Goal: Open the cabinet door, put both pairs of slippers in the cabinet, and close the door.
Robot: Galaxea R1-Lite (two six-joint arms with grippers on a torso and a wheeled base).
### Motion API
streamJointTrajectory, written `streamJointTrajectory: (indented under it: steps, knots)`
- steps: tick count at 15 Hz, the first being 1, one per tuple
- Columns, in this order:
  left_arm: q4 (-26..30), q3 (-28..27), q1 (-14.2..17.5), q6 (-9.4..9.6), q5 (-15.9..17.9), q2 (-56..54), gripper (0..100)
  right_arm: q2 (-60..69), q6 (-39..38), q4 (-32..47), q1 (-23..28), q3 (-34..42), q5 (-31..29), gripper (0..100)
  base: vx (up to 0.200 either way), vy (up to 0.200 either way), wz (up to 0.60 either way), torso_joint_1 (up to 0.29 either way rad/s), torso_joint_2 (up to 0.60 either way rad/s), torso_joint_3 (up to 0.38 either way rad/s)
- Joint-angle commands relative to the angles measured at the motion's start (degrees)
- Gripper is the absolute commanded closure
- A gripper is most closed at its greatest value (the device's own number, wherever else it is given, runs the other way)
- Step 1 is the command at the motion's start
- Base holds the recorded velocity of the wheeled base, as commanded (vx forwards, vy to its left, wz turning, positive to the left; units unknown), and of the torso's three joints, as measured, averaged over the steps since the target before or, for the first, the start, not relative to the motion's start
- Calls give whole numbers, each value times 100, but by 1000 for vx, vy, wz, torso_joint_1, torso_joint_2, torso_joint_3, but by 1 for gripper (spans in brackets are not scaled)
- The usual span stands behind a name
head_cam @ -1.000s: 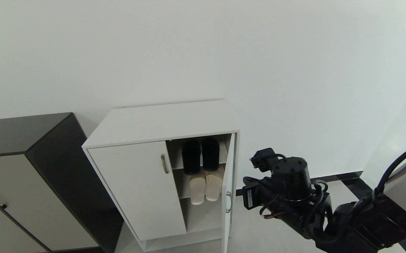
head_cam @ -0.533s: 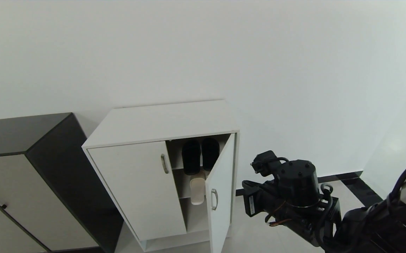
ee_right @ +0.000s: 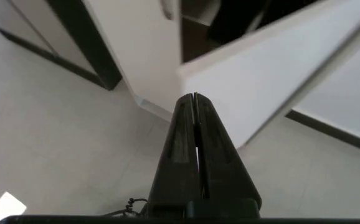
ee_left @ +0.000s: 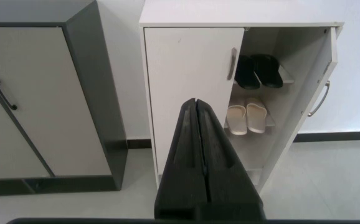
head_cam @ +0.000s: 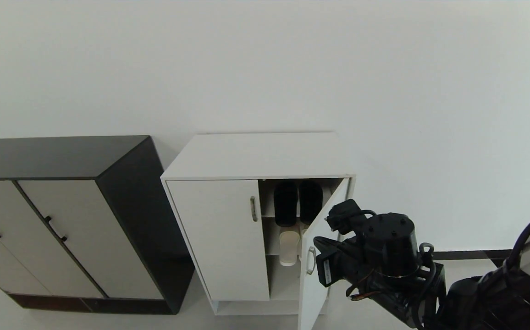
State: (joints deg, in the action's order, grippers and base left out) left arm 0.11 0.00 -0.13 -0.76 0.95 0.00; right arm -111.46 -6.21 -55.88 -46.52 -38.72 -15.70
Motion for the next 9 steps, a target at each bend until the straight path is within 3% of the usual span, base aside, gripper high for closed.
streamJointTrajectory:
  steps: [1, 4, 9]
  knots:
    - [-2, 0, 5, -4, 2, 9, 100, -43, 76, -213, 82, 75, -12, 100, 0, 0, 0, 0, 0, 0]
    - [-2, 0, 5, -4, 2, 0, 100, -25, 163, -195, 345, 101, -12, 100, 0, 0, 0, 0, 0, 0]
    - [-2, 0, 5, -4, 2, 9, 100, -500, 120, -125, 372, 66, 155, 100, 0, 0, 0, 0, 0, 0]
